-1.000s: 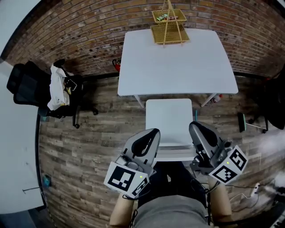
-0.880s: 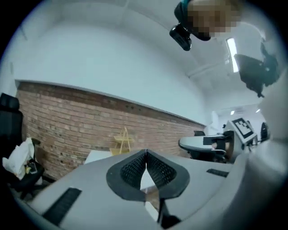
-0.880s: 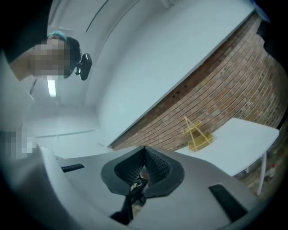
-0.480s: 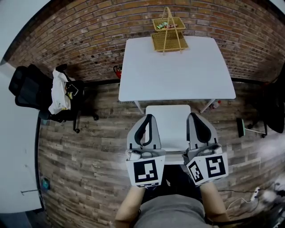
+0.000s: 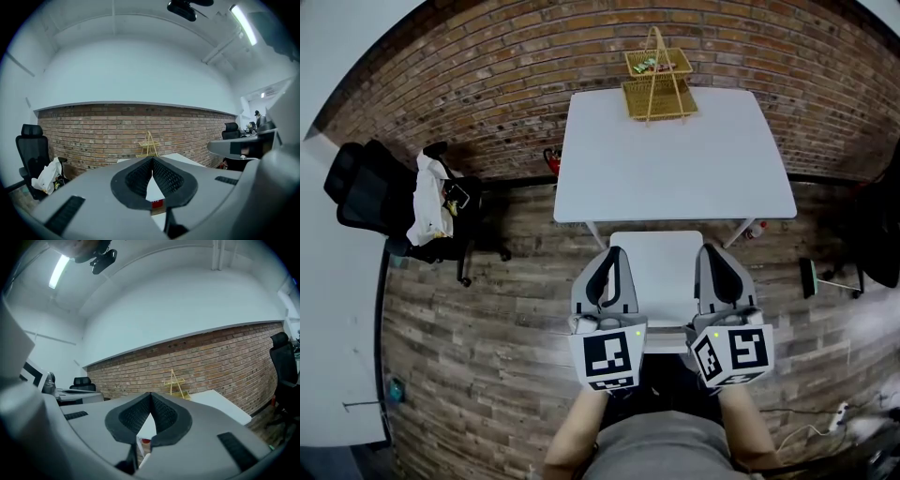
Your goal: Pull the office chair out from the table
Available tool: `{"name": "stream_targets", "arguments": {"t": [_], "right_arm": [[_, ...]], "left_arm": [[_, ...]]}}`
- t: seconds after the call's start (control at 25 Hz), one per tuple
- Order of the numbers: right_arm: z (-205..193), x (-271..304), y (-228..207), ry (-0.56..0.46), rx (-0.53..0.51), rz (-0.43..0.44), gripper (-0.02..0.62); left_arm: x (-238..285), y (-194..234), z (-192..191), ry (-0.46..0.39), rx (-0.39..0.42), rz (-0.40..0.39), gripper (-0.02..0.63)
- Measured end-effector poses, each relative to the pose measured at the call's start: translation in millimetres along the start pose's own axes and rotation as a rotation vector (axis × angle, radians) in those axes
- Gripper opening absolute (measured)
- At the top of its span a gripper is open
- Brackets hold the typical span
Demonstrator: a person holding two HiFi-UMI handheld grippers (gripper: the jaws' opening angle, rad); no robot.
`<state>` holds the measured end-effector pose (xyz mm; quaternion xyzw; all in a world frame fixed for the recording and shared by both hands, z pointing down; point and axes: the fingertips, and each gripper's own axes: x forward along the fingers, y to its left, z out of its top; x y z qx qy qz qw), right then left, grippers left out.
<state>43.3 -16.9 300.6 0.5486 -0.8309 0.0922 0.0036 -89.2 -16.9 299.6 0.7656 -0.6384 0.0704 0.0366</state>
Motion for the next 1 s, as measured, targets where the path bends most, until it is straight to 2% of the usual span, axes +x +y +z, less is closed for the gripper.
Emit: {"name": "stream_targets", "arguments": {"t": [0.32,1.0], "right_arm": [[1.2,-0.1,-1.9,-0.002,-0.02,-0.022,0.012],[4.1,5.6,9.2,-0.003,-0.032,-0.006,0.012]], "left_arm": [[0.6,0.3,3.0,-0.005,-0.011,-0.001,0.014],[0.4,5.7,6.7,-0.01,-0.007,0.008,0.014]]}}
